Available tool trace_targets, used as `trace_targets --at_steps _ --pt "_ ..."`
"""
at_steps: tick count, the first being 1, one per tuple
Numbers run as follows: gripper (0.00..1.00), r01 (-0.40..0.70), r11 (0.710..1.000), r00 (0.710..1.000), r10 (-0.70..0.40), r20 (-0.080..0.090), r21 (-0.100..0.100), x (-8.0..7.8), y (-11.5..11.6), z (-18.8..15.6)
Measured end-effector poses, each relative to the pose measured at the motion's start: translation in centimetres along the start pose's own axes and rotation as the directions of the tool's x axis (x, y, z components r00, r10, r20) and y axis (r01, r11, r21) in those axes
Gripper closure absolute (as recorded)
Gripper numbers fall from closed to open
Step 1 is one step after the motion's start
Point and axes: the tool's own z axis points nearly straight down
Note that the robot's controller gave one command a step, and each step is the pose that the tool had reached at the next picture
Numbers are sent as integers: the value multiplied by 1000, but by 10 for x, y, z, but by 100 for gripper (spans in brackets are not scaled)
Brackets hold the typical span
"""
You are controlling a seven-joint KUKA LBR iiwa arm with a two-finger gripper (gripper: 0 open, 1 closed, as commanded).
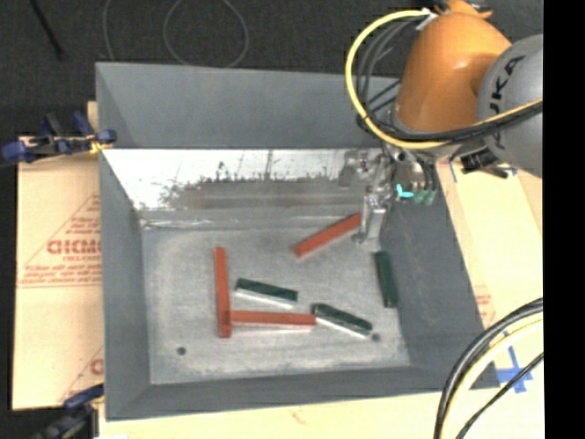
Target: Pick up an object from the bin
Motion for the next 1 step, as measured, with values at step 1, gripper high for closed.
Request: trace_targets --at_steps 1 --pt "0 -46 999 999 46 -1 -1 18 -3 107"
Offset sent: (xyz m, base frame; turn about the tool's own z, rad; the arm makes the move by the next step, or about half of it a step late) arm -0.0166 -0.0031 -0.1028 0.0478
